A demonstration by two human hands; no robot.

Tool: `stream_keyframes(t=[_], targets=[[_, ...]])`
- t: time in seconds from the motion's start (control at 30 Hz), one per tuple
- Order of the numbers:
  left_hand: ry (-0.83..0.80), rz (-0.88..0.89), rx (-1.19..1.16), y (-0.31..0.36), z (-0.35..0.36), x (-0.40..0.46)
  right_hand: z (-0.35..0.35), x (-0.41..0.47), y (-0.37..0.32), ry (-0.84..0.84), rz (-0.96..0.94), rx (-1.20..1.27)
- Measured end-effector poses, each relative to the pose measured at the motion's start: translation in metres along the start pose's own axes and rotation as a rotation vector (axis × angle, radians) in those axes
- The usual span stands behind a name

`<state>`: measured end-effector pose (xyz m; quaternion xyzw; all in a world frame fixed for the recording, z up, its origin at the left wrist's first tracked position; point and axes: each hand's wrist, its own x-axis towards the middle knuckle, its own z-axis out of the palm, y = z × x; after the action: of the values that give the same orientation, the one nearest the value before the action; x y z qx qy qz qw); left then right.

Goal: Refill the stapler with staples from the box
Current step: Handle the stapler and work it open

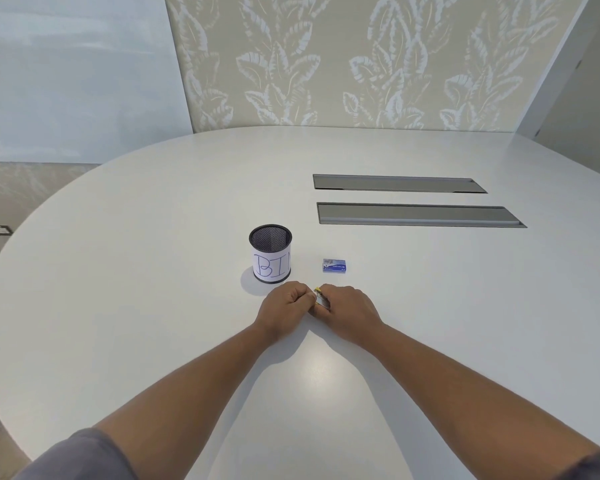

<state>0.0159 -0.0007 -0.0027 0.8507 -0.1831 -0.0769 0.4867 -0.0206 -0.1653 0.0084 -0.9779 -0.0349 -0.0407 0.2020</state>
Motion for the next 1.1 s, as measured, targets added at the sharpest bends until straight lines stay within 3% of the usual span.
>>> stream_keyframes(t=[0.57,0.83,0.97,1.1], targets=[[0.016,-0.009,0.100,0.000,0.001,-0.001,0.000,0.000,0.001,-0.012,-0.019,0.025],[0.056,0.004,0.084,-0.002,0.003,-0.001,-0.002,-0.005,0.005,0.038,0.005,0.161],[0.079,0.009,0.095,0.001,0.004,-0.001,0.003,-0.009,0.012,0.123,0.047,0.318],[0.103,0.002,0.082,0.002,0.003,-0.002,0.007,-0.012,0.014,0.231,0.004,0.310]])
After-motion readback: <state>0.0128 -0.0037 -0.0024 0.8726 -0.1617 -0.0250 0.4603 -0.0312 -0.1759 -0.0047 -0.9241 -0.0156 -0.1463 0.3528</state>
